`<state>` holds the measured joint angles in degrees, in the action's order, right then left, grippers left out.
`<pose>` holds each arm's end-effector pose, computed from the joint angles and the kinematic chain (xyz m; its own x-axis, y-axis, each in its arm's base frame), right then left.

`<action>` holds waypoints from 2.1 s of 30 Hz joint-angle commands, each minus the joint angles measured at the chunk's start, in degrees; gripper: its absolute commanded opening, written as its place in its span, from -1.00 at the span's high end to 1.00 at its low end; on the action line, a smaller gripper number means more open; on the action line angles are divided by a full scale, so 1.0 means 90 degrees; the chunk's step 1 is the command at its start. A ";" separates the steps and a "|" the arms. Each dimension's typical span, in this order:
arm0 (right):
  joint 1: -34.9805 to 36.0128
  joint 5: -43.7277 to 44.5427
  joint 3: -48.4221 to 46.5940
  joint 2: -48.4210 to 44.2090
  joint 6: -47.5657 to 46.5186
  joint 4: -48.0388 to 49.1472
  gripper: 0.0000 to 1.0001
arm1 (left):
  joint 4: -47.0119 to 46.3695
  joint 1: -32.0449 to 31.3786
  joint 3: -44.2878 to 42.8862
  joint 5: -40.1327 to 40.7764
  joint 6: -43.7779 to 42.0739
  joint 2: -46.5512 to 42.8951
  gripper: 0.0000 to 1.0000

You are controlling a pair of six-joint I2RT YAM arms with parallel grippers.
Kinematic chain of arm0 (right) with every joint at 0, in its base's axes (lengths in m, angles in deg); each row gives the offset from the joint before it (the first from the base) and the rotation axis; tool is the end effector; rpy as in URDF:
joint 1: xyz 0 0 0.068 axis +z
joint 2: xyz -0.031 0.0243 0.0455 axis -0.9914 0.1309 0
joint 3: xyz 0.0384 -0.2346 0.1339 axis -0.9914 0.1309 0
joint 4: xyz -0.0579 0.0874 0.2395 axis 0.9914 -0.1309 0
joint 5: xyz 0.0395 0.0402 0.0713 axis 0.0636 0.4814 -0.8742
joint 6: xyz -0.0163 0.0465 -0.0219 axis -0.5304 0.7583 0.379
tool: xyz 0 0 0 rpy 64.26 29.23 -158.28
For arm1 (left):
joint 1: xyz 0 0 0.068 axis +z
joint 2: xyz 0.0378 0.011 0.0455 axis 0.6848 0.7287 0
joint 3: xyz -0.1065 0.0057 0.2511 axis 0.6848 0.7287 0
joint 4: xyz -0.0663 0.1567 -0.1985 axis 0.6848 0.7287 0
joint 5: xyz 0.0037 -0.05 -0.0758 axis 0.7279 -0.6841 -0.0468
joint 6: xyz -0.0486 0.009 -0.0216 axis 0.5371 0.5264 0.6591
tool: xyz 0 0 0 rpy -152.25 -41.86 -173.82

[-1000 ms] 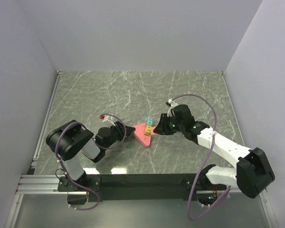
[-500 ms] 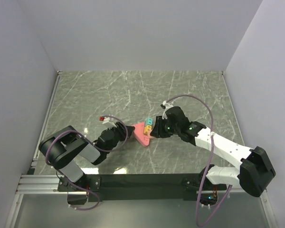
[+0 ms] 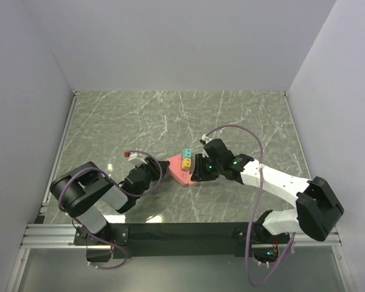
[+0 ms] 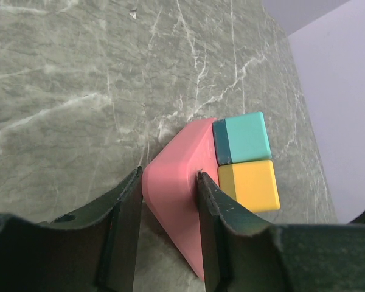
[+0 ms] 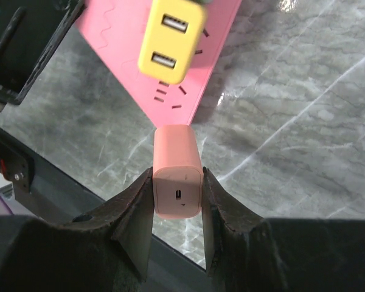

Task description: Insert the plug

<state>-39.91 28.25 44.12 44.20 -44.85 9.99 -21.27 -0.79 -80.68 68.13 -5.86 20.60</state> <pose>0.1893 0.1827 0.2135 -0.8747 -0.0869 -0.4769 -0.3354 0.8188 0.4659 0.1751 -0.1526 0.1221 -0.4214 -0.6418 -0.6407 0.1396 0.6522 -0.7451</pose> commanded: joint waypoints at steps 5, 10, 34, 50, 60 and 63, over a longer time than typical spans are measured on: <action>0.0036 -0.0022 -0.0756 0.0521 -0.0011 0.0122 1.00 | -0.0172 -0.0071 0.0239 0.0459 -0.0307 0.0139 0.99; 0.0026 -0.0100 -0.1108 0.1018 -0.0099 0.0064 1.00 | -0.0377 -0.0100 0.0278 0.0401 -0.0287 0.0304 0.99; 0.0036 0.0369 -0.1744 0.1498 -0.0002 -0.0825 1.00 | -0.0601 -0.0120 0.0346 0.0381 -0.0424 0.0305 0.99; 0.0026 0.0183 -0.1753 0.1459 0.0359 -0.0503 1.00 | -0.0894 -0.0286 0.0385 0.0791 -0.0444 0.0607 0.99; 0.0095 0.0291 -0.1929 0.1283 0.0428 -0.0708 1.00 | -0.0865 -0.0335 0.0405 0.0879 -0.0463 0.0617 0.99; 0.0134 0.0271 -0.1958 0.1380 0.0457 -0.0689 1.00 | -0.0914 -0.0344 0.0424 0.0889 -0.0444 0.0617 0.99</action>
<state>-39.30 30.09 29.43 57.73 -41.53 2.99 -30.60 -3.39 -78.38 74.71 -6.16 25.21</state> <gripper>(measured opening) 0.382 0.417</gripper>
